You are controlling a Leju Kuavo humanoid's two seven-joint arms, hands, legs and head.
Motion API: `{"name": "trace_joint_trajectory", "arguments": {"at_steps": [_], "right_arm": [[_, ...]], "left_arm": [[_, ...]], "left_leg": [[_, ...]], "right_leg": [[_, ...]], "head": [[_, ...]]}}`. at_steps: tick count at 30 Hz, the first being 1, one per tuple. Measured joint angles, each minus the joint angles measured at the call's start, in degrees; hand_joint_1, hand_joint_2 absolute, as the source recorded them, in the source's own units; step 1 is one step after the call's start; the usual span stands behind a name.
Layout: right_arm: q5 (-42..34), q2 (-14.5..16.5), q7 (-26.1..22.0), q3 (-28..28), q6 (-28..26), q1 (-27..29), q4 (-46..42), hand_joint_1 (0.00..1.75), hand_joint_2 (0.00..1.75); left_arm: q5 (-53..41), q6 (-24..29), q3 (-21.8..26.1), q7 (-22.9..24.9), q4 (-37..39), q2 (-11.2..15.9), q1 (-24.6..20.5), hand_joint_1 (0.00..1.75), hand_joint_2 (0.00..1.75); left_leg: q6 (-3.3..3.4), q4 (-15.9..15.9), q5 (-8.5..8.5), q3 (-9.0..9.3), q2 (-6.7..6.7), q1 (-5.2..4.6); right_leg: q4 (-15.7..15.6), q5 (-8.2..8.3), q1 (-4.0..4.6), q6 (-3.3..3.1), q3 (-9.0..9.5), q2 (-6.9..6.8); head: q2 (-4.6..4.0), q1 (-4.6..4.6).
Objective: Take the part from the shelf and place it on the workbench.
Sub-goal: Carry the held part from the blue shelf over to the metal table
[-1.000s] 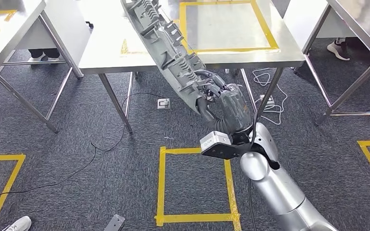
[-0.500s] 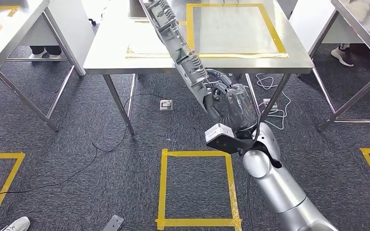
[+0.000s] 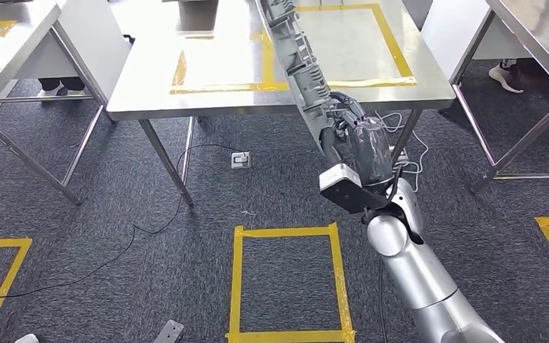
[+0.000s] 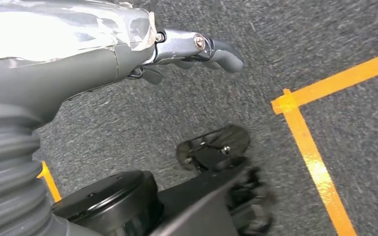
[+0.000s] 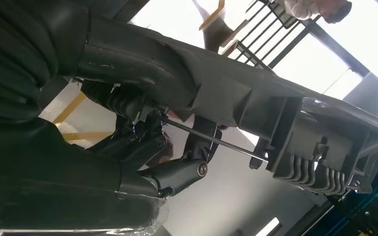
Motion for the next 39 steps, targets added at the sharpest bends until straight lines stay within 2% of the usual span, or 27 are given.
{"name": "trace_joint_trajectory", "arguments": {"at_steps": [1,3,5,7,8,10,11,12,13,14,15,16,18,21,22,23,25,26,27,28,29,30,31,32,34,37,39], "right_arm": [[-0.1,0.0,0.1,-0.6,-0.4,-0.1,0.1,1.75,1.75],[-0.3,0.1,0.2,-1.9,-1.3,-0.2,0.3,1.75,1.75],[-0.5,0.1,0.4,-3.1,-1.8,-0.4,0.5,1.75,1.75],[-0.7,0.1,0.5,-4.3,-2.0,-0.8,0.6,1.75,1.75],[-0.8,0.0,0.5,-4.8,-2.0,-0.9,0.8,1.75,1.75],[-0.9,0.0,0.6,-5.7,-2.2,-1.1,1.2,1.75,1.75],[-0.9,-0.1,0.6,-6.0,-2.3,-1.1,1.4,1.75,1.75],[-1.0,-0.1,0.6,-6.3,-2.4,-1.1,1.6,1.75,1.75],[-1.0,-0.1,0.5,-6.5,-2.4,-1.2,1.8,1.75,1.75],[-1.0,-0.2,0.5,-6.7,-2.5,-1.3,2.0,1.75,1.75],[-1.1,-0.2,0.5,-6.8,-2.5,-1.5,2.2,1.75,1.75],[-1.2,-0.1,0.5,-6.9,-2.5,-1.7,2.3,1.75,1.75],[-1.3,-0.1,0.4,-7.0,-2.8,-1.9,2.7,1.75,1.75],[-1.5,-0.1,0.3,-7.3,-3.2,-2.0,2.8,1.75,1.75],[-1.6,-0.1,0.3,-7.3,-3.2,-2.0,2.8,1.75,1.75],[-1.6,0.0,0.3,-7.4,-3.3,-2.0,2.8,1.75,1.75],[-1.7,0.0,0.3,-7.4,-3.4,-2.0,2.9,1.75,1.75],[-1.8,0.0,0.3,-7.4,-3.5,-2.0,2.9,1.75,1.75],[-1.8,0.0,0.3,-7.4,-3.6,-2.0,3.0,1.75,1.75],[-1.8,0.0,0.3,-7.4,-3.6,-1.9,3.0,1.75,1.75],[-1.9,0.0,0.3,-7.4,-3.6,-1.9,3.0,1.75,1.75],[-1.9,0.1,0.2,-7.4,-3.7,-1.9,3.0,1.75,1.75],[-2.0,0.2,0.2,-7.4,-3.7,-2.0,3.0,1.75,1.75],[-2.0,0.3,0.2,-7.4,-3.8,-2.0,3.0,1.75,1.75],[-2.1,0.4,0.1,-7.4,-4.1,-2.1,3.1,1.75,1.75],[-2.2,0.4,0.1,-7.5,-4.3,-2.2,3.0,1.75,1.75],[-2.3,0.3,0.1,-7.6,-4.3,-2.2,3.0,1.75,1.75]], "left_arm": [[0.0,0.0,0.0,0.0,0.0,0.1,0.0,0.0,1.75],[0.0,0.2,0.0,0.0,0.0,0.2,-0.2,0.0,1.75],[0.0,0.2,0.0,0.1,0.0,0.2,-0.3,0.0,1.75],[0.0,0.2,0.0,0.1,0.0,0.0,-0.4,0.0,1.75],[-0.1,0.1,0.0,0.1,0.0,-0.1,-0.6,0.0,1.75],[-0.1,0.0,0.0,0.1,0.0,-0.4,-0.8,0.0,1.75],[-0.1,-0.1,0.0,0.1,0.0,-0.6,-0.9,0.0,1.75],[-0.1,-0.1,0.0,0.1,0.0,-0.6,-0.9,0.0,1.75],[-0.1,-0.1,0.0,0.1,0.0,-0.7,-0.9,0.0,1.75],[-0.1,-0.1,0.0,0.1,0.0,-0.8,-0.9,0.0,1.75],[-0.1,-0.1,0.0,0.1,0.0,-0.8,-1.0,0.0,1.75],[-0.1,-0.1,0.0,0.1,0.1,-0.9,-1.0,0.0,1.75],[-0.1,0.1,0.0,0.0,0.1,-0.9,-1.1,0.0,1.75],[-0.2,0.6,0.0,-0.1,0.1,-1.0,-1.2,0.0,1.75],[-0.2,0.7,0.0,-0.1,0.1,-1.0,-1.3,0.0,1.75],[-0.3,0.7,0.0,-0.1,0.1,-1.1,-1.4,0.0,1.75],[-0.3,0.7,0.0,-0.1,0.1,-1.1,-1.4,0.0,1.75],[-0.4,0.7,0.0,-0.1,0.2,-1.1,-1.4,0.0,1.75],[-0.4,0.7,0.0,-0.1,0.2,-1.1,-1.4,0.0,1.75],[-0.4,0.7,0.0,-0.1,0.2,-1.1,-1.4,0.0,1.75],[-0.4,0.7,0.0,-0.1,0.2,-1.1,-1.4,0.0,1.75],[-0.4,0.7,0.0,-0.1,0.2,-1.1,-1.4,0.0,1.75],[-0.4,0.7,0.0,-0.1,0.2,-1.0,-1.5,0.0,1.75],[-0.4,0.7,0.0,-0.1,0.3,-1.0,-1.5,0.0,1.75],[-0.4,0.7,0.0,-0.1,0.3,-0.9,-1.7,0.0,1.75],[-0.5,0.7,0.0,-0.1,0.4,-1.0,-1.7,0.0,1.75],[-0.6,0.7,0.0,-0.1,0.5,-1.2,-1.8,0.0,1.75]], "left_leg": [[0.82,-3.2,1.34,1.45,0.06,-0.32],[1.99,-5.8,1.53,2.67,0.17,-0.9],[2.29,-6.9,1.53,3.52,0.23,-0.87],[2.46,-8.5,1.95,5.01,0.27,-0.47],[2.48,-9.1,2.1,5.58,0.28,-0.27],[2.49,-9.3,1.9,5.87,0.23,-0.31],[2.38,-9.2,1.69,5.98,0.19,-0.27],[2.2,-9.2,1.44,6.15,0.15,-0.2],[1.92,-9.0,1.11,6.35,0.09,-0.08],[1.57,-8.6,0.67,6.55,0.02,0.07],[1.13,-8.1,0.11,6.61,-0.02,0.16],[0.65,-7.4,-0.48,6.56,-0.05,0.17],[-0.09,-6.6,-1.26,6.33,-0.06,0.06],[-0.68,-6.0,-2.0,6.12,-0.01,0.27],[-0.94,-4.6,-2.8,5.51,0.02,0.38],[-1.24,-2.1,-4.09,4.2,0.06,0.47],[-1.64,5.7,-7.1,-0.2,0.12,0.54],[-1.68,9.0,-7.85,-2.36,0.14,0.54],[-1.59,10.4,-7.46,-3.67,0.15,0.54],[-1.33,9.5,-5.91,-3.77,0.15,0.5],[-0.86,6.2,-3.4,-2.65,0.14,0.39],[-0.15,2.0,-0.9,-0.9,0.13,0.17],[0.54,-1.6,0.8,0.82,0.17,-0.07],[1.19,-4.2,1.64,2.13,0.2,-0.35],[1.91,-5.7,1.24,2.98,0.28,-0.71],[2.24,-8.1,1.69,4.99,0.3,-0.51],[2.36,-9.5,2.11,6.23,0.29,-0.23]], "right_leg": [[0.0,-0.18,0.1,0.09,0.2,0.05],[-0.2,-0.35,0.04,0.5,0.2,0.07],[-0.4,-0.47,0.06,1.04,0.29,-0.01],[1.6,-1.46,0.19,1.22,-0.56,-0.18],[4.4,-2.53,0.13,1.17,-2.01,-0.26],[12.0,-5.02,-0.17,1.3,-6.47,-0.28],[14.7,-5.54,-0.39,1.66,-8.33,-0.3],[15.4,-5.17,-0.65,2.24,-9.21,-0.34],[13.8,-3.77,-0.94,3.03,-8.84,-0.41],[10.1,-1.72,-1.26,3.86,-7.35,-0.54],[6.0,0.13,-1.49,4.41,-5.54,-0.76],[2.7,1.46,-1.6,4.48,-3.97,-0.81],[0.4,2.05,-1.42,3.56,-2.69,-0.81],[0.4,1.66,-1.42,2.11,-2.39,-0.61],[0.4,1.51,-1.55,1.73,-2.15,-0.57],[0.3,1.34,-1.65,1.4,-1.89,-0.54],[0.3,1.03,-1.49,0.94,-1.64,-0.47],[0.4,0.89,-1.35,0.81,-1.55,-0.4],[0.4,0.75,-1.19,0.72,-1.4,-0.29],[0.4,0.58,-1.01,0.67,-1.15,-0.16],[0.3,0.36,-0.81,0.65,-0.76,-0.03],[0.3,0.13,-0.71,0.65,-0.34,0.06],[0.2,-0.09,-0.49,0.71,0.0,0.14],[0.1,-0.27,-0.43,0.83,0.2,0.19],[-0.1,-0.45,-0.38,1.3,0.3,0.22],[0.3,-0.98,-0.11,1.89,0.25,-0.13],[5.6,-2.97,-0.06,1.7,-2.44,-0.4]], "head": [[0.0,0.08],[0.0,0.11],[0.0,0.0],[-0.01,0.14],[0.0,0.22],[0.0,0.28],[0.0,0.28],[0.0,0.28],[0.0,0.28],[0.0,0.29],[0.0,0.32],[-0.01,0.32],[-0.02,0.36],[-0.01,0.33],[-0.01,0.27],[-0.01,0.22],[-0.01,0.14],[-0.02,0.14],[-0.02,0.14],[-0.02,0.14],[-0.02,0.14],[-0.01,0.16],[-0.01,0.22],[0.0,0.22],[0.0,0.18],[-0.01,0.22],[-0.01,0.43]]}}
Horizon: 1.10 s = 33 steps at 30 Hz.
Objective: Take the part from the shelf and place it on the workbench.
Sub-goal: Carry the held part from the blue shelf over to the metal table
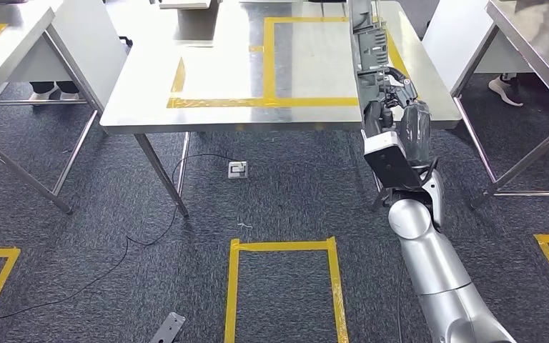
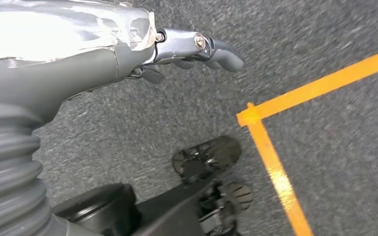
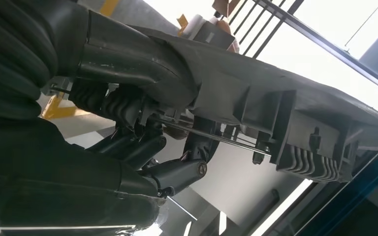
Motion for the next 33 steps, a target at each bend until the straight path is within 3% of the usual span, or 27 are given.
{"name": "trace_joint_trajectory", "arguments": {"at_steps": [2,3,4,5,7,9,11,14,17,18,19,20,22,23,25,27,29,32,33], "right_arm": [[-0.2,-0.1,0.0,-0.1,0.0,0.1,0.1,1.75,1.75],[-0.3,-0.1,-0.1,-0.2,-0.1,0.2,0.1,1.75,1.75],[-0.3,-0.1,-0.1,-0.2,-0.1,0.3,0.1,1.75,1.75],[-0.4,-0.1,-0.1,-0.2,-0.1,0.3,0.1,1.75,1.75],[-0.5,-0.2,-0.1,-0.2,-0.1,0.3,0.1,1.75,1.75],[-0.5,-0.2,-0.2,-0.2,-0.2,0.3,0.1,1.75,1.75],[-0.6,-0.2,-0.3,-0.3,-0.2,0.3,0.1,1.75,1.75],[-0.7,-0.1,-0.4,-0.3,-0.3,0.2,0.1,1.75,1.75],[-0.8,-0.1,-0.5,-0.3,-0.4,0.2,0.1,1.75,1.75],[-0.8,-0.1,-0.6,-0.3,-0.4,0.2,0.1,1.75,1.75],[-0.9,-0.1,-0.6,-0.3,-0.4,0.3,0.1,1.75,1.75],[-0.9,-0.1,-0.6,-0.3,-0.5,0.3,0.1,1.75,1.75],[-1.0,-0.1,-0.6,-0.3,-0.5,0.3,0.1,1.75,1.75],[-1.1,-0.1,-0.7,-0.3,-0.5,0.3,0.1,1.75,1.75],[-1.2,-0.1,-0.7,-0.4,-0.6,0.3,0.1,1.75,1.75],[-1.3,-0.1,-0.8,-0.4,-0.6,0.3,0.0,1.75,1.75],[-1.4,-0.3,-0.8,-0.5,-0.6,0.2,-0.1,1.75,1.75],[-1.5,-0.6,-0.8,-0.7,-0.7,0.4,-0.1,1.75,1.75],[-1.5,-0.7,-0.8,-0.7,-0.7,0.5,-0.1,1.75,1.75]], "left_arm": [[-0.1,0.0,0.0,0.0,0.0,-0.2,-0.1,0.0,1.75],[-0.1,-0.1,0.0,0.0,0.0,-0.2,-0.1,0.0,1.75],[-0.1,-0.1,0.0,0.0,0.1,-0.3,-0.1,0.0,1.75],[-0.1,-0.1,0.0,0.0,0.1,-0.3,-0.1,0.0,1.75],[-0.1,-0.1,0.0,0.0,0.1,-0.4,-0.1,0.0,1.75],[-0.1,-0.1,0.0,0.0,0.1,-0.4,-0.1,0.0,1.75],[-0.1,-0.1,0.0,0.0,0.2,-0.3,-0.1,0.0,1.75],[-0.1,-0.1,0.0,0.0,0.3,-0.2,-0.1,0.0,1.75],[-0.1,-0.2,0.0,0.0,0.3,-0.2,0.0,0.0,1.75],[-0.1,-0.2,0.0,0.0,0.4,-0.2,0.0,0.0,1.75],[-0.1,-0.2,0.0,0.0,0.4,-0.2,0.1,0.0,1.75],[-0.1,-0.2,0.0,0.0,0.4,-0.2,0.1,0.0,1.75],[-0.1,-0.3,0.0,0.0,0.5,-0.1,0.1,0.0,1.75],[-0.1,-0.4,0.0,0.0,0.5,0.0,0.1,0.0,1.75],[-0.1,-0.5,0.0,0.0,0.5,0.0,0.1,0.0,1.75],[-0.1,-0.5,0.0,0.0,0.5,0.1,0.1,0.0,1.75],[-0.1,-0.6,0.0,0.0,0.6,0.1,0.0,0.0,1.75],[-0.1,-0.9,0.0,0.0,0.6,0.0,0.0,0.0,1.75],[-0.1,-1.0,0.0,0.0,0.6,0.0,0.0,0.0,1.75]], "left_leg": [[0.1,-0.2,-0.17,0.28,-0.11,0.0],[0.04,-0.1,-0.38,0.38,-0.17,0.01],[-0.11,0.0,-0.66,0.55,-0.26,0.06],[-0.34,0.2,-1.04,0.8,-0.34,0.13],[-1.07,1.2,-2.23,1.07,-0.49,0.1],[-1.81,2.4,-3.42,0.89,-0.57,-0.11],[-2.34,2.7,-4.0,0.84,-0.51,-0.05],[-3.21,5.4,-5.9,-0.17,-0.32,0.35],[-4.07,16.4,-10.33,-6.25,-0.29,0.78],[-4.19,19.1,-10.7,-8.22,-0.29,0.87],[-4.19,19.7,-9.87,-9.2,-0.29,0.92],[-4.07,17.9,-7.87,-8.9,-0.28,0.94],[-3.44,9.8,-2.8,-5.7,-0.3,0.85],[-3.02,6.2,-1.27,-4.14,-0.28,0.66],[-2.34,3.2,-0.79,-2.77,-0.19,0.24],[-1.81,2.6,-0.89,-2.34,-0.12,0.19],[-1.16,1.6,-0.57,-1.29,-0.14,0.35],[-0.47,1.1,-0.6,-0.66,-0.23,0.18],[-0.38,1.2,-0.75,-0.6,-0.3,0.09]], "right_leg": [[7.9,-2.35,-0.14,0.06,-4.83,0.01],[10.1,-2.57,-0.29,0.42,-6.57,-0.01],[10.1,-1.76,-0.5,1.01,-7.15,-0.03],[7.5,0.01,-0.76,1.73,-6.42,-0.1],[-0.9,4.26,-1.22,2.82,-2.84,-0.46],[-5.6,5.99,-1.29,2.25,-0.62,-0.6],[-5.7,5.71,-1.13,0.95,-0.45,-0.43],[-5.9,5.28,-1.54,-0.18,0.26,-0.3],[-5.9,4.75,-1.54,-0.8,0.81,-0.24],[-5.8,4.6,-1.5,-0.87,0.93,-0.16],[-5.8,4.42,-1.46,-0.85,1.13,-0.06],[-5.8,4.2,-1.44,-0.76,1.43,0.06],[-5.9,3.72,-1.38,-0.49,2.22,0.26],[-5.9,3.51,-1.27,-0.3,2.47,0.35],[-6.0,3.27,-1.17,0.2,2.56,0.47],[-6.2,3.14,-1.22,0.83,2.54,0.42],[-4.3,2.15,-1.2,0.97,1.66,0.15],[6.5,-1.88,-1.07,0.39,-4.17,-0.02],[9.6,-2.68,-1.06,0.48,-6.16,-0.02]], "head": [[0.0,0.05],[0.0,0.06],[0.0,0.06],[0.0,0.07],[0.01,0.13],[0.01,0.1],[0.01,0.02],[0.01,-0.13],[-0.01,-0.3],[0.0,-0.31],[-0.01,-0.31],[-0.01,-0.31],[0.0,-0.28],[0.01,-0.28],[0.0,-0.27],[0.0,-0.28],[0.0,-0.14],[0.0,0.04],[0.01,0.06]]}}
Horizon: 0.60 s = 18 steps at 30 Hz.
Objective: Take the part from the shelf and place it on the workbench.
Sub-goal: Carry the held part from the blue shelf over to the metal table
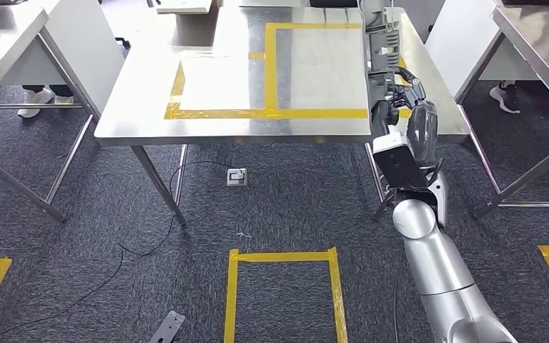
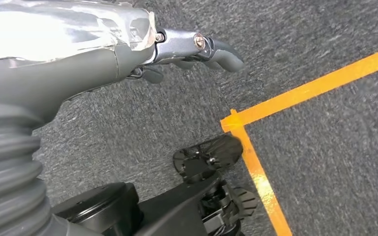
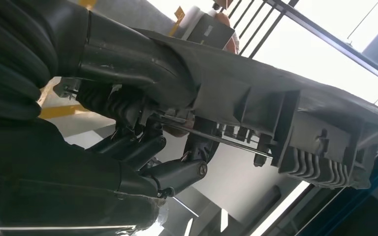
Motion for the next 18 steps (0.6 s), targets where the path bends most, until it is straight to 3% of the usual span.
{"name": "trace_joint_trajectory", "arguments": {"at_steps": [1,2,4,6,8,11,12,15,16,17,18], "right_arm": [[0.0,-0.1,0.0,0.0,0.0,0.1,0.0,1.75,1.75],[-0.1,-0.1,0.0,0.0,0.0,0.1,0.0,1.75,1.75],[-0.2,-0.2,0.0,-0.1,0.0,0.0,0.0,1.75,1.75],[-0.3,-0.2,-0.1,-0.1,0.1,-0.1,0.0,1.75,1.75],[-0.3,-0.3,-0.1,-0.2,0.1,-0.3,0.0,1.75,1.75],[-0.4,-0.3,-0.2,-0.3,0.1,-0.8,0.0,1.75,1.75],[-0.5,-0.3,-0.2,-0.4,0.1,-0.9,0.0,1.75,1.75],[-0.6,-0.3,-0.4,-0.6,0.1,-1.0,0.2,1.75,1.75],[-0.7,-0.3,-0.4,-0.7,0.1,-1.0,0.2,1.75,1.75],[-0.7,-0.3,-0.4,-0.8,0.0,-1.0,0.2,1.75,1.75],[-0.8,-0.3,-0.5,-0.8,0.0,-1.0,0.3,1.75,1.75]], "left_arm": [[0.0,-0.1,0.0,0.0,0.0,0.0,0.0,0.0,1.75],[0.0,-0.1,0.0,0.0,0.0,0.0,0.0,0.0,1.75],[0.1,-0.2,0.0,0.0,0.0,-0.1,0.0,0.0,1.75],[0.4,-0.2,0.0,0.0,0.0,-0.1,0.0,0.0,1.75],[0.5,-0.1,0.0,0.1,0.0,-0.1,0.0,0.0,1.75],[0.5,0.0,0.0,0.1,0.0,0.0,0.0,0.0,1.75],[0.5,0.0,0.0,0.1,0.0,0.0,-0.1,0.0,1.75],[0.5,0.0,-0.1,0.3,0.0,0.0,-0.1,0.0,1.75],[0.5,0.0,-0.2,0.4,0.0,0.0,-0.1,0.0,1.75],[0.5,0.0,-0.3,0.5,0.0,0.0,-0.1,0.0,1.75],[0.5,0.0,-0.3,0.5,0.0,0.0,-0.1,0.0,1.75]], "left_leg": [[0.01,0.1,-0.18,0.11,-0.08,-0.06],[-0.06,0.2,-0.44,0.27,-0.18,-0.08],[-0.43,0.7,-1.16,0.65,-0.36,-0.09],[-1.0,1.4,-2.01,0.68,-0.49,-0.34],[-1.49,1.7,-2.51,0.61,-0.51,-0.48],[-2.35,3.4,-3.71,-0.1,-0.4,-0.14],[-2.74,5.8,-5.0,-1.34,-0.34,0.04],[-3.57,17.0,-9.07,-7.66,-0.09,0.54],[-3.64,18.6,-8.79,-8.99,-0.03,0.63],[-3.59,17.9,-7.36,-9.18,0.0,0.67],[-3.41,15.0,-5.0,-8.17,0.01,0.68]], "right_leg": [[1.1,0.16,0.0,0.3,-0.99,-0.01],[-0.2,1.36,-0.01,0.76,-0.7,-0.02],[-8.3,5.25,-0.03,1.51,2.75,-0.21],[-14.4,7.53,0.11,1.14,5.82,-0.36],[-15.4,7.63,0.42,0.22,6.5,-0.32],[-15.5,7.39,0.04,-0.68,6.88,-0.21],[-15.6,7.26,-0.15,-0.94,7.1,-0.18],[-15.6,6.79,-0.08,-1.4,7.54,-0.13],[-15.5,6.61,-0.05,-1.43,7.74,-0.07],[-15.5,6.4,-0.04,-1.41,8.03,0.01],[-15.6,6.15,-0.02,-1.34,8.44,0.12]], "head": [[0.0,-0.01],[0.0,-0.01],[0.0,0.02],[0.0,-0.02],[0.0,-0.05],[0.0,-0.14],[0.0,-0.23],[0.0,-0.38],[0.0,-0.38],[0.0,-0.38],[0.0,-0.39]]}}
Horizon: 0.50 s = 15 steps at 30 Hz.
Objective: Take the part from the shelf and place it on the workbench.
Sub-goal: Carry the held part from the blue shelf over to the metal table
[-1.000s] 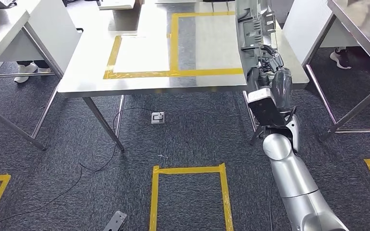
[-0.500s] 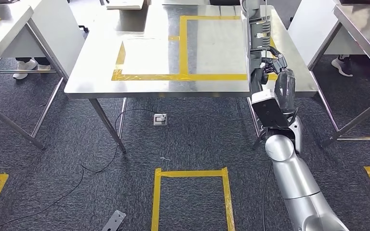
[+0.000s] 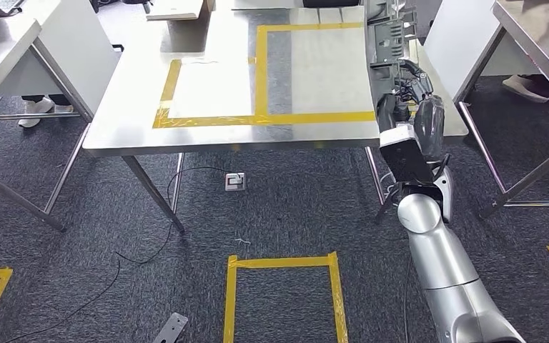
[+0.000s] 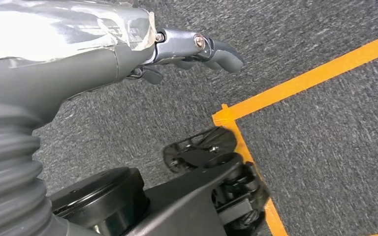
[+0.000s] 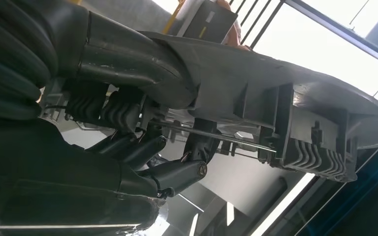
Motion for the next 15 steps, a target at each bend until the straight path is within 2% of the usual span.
{"name": "trace_joint_trajectory", "arguments": {"at_steps": [1,2,3,4,7,8,9,11,12,13,14,15], "right_arm": [[0.0,0.0,0.0,0.0,0.0,0.0,0.0,1.75,1.75],[-0.1,0.1,0.0,-0.1,0.0,0.0,0.0,1.75,1.75],[-0.1,0.1,-0.1,-0.1,0.0,-0.1,0.1,1.75,1.75],[-0.1,0.2,-0.1,-0.1,0.0,-0.2,0.1,1.75,1.75],[-0.1,0.2,-0.4,-0.2,0.0,-0.4,0.2,1.75,1.75],[-0.1,0.2,-0.5,-0.2,0.0,-0.5,0.2,1.75,1.75],[-0.1,0.2,-0.5,-0.2,0.0,-0.6,0.3,1.75,1.75],[-0.2,0.2,-0.6,-0.2,0.0,-0.6,0.6,1.75,1.75],[-0.2,0.2,-0.6,-0.2,0.0,-0.5,0.8,1.75,1.75],[-0.2,0.2,-0.7,-0.2,-0.1,-0.5,1.0,1.75,1.75],[-0.2,0.1,-0.7,-0.2,-0.1,-0.5,1.1,1.75,1.75],[-0.3,0.1,-0.7,-0.2,-0.1,-0.5,1.2,1.75,1.75]], "left_arm": [[0.0,0.0,0.0,0.0,0.0,0.0,0.0,0.0,1.75],[0.0,0.0,-0.1,0.0,0.0,0.1,0.0,0.0,1.75],[0.0,0.0,-0.1,0.0,0.0,0.1,-0.1,0.0,1.75],[0.0,0.0,-0.2,0.0,0.1,0.1,-0.1,0.0,1.75],[0.1,-0.1,-0.3,0.1,0.2,0.2,-0.2,0.0,1.75],[0.1,-0.1,-0.3,0.1,0.2,0.1,-0.2,0.0,1.75],[0.1,-0.1,-0.4,0.1,0.2,0.1,-0.2,0.0,1.75],[0.1,-0.1,-0.4,0.1,0.3,0.0,-0.4,0.0,1.75],[0.1,-0.1,-0.5,0.1,0.3,0.0,-0.4,0.0,1.75],[0.1,-0.1,-0.5,0.1,0.3,0.0,-0.5,0.0,1.75],[0.1,-0.1,-0.5,0.1,0.4,0.0,-0.5,0.0,1.75],[0.1,-0.1,-0.5,0.1,0.4,-0.1,-0.5,0.0,1.75]], "left_leg": [[0.32,-4.3,2.66,1.75,0.0,-0.06],[0.73,-8.2,4.45,3.5,0.02,-0.22],[1.18,-11.1,5.4,4.85,0.04,-0.42],[1.56,-12.6,5.49,5.62,0.08,-0.63],[2.38,-13.7,5.12,6.55,0.16,-0.82],[2.65,-14.2,5.26,6.94,0.16,-0.74],[2.9,-14.7,5.39,7.33,0.16,-0.64],[3.26,-15.0,5.31,7.68,0.11,-0.66],[3.36,-14.9,5.18,7.73,0.05,-0.72],[3.41,-14.9,5.0,7.84,-0.02,-0.77],[3.37,-14.8,4.77,8.02,-0.09,-0.78],[3.26,-14.6,4.47,8.29,-0.19,-0.75]], "right_leg": [[0.0,-0.27,0.01,0.12,0.45,0.09],[-0.1,-0.5,0.15,0.28,0.81,0.17],[-0.1,-0.7,0.23,0.49,1.0,0.24],[-0.2,-0.84,0.29,0.73,1.03,0.29],[-0.3,-1.08,0.26,1.63,0.95,0.21],[0.6,-1.53,0.24,1.73,0.52,0.09],[2.6,-2.43,0.25,1.65,-0.52,-0.01],[10.5,-5.29,0.21,1.29,-4.82,-0.12],[14.5,-6.4,0.2,1.31,-7.17,-0.12],[16.9,-6.73,0.19,1.54,-8.83,-0.12],[16.8,-6.03,0.17,1.97,-9.29,-0.14],[14.3,-4.34,0.14,2.51,-8.43,-0.18]], "head": [[0.0,0.01],[0.0,0.04],[0.0,0.03],[0.0,0.03],[0.0,-0.01],[0.0,0.03],[-0.01,0.08],[-0.01,0.16],[-0.01,0.16],[-0.01,0.16],[-0.01,0.16],[-0.01,0.16]]}}
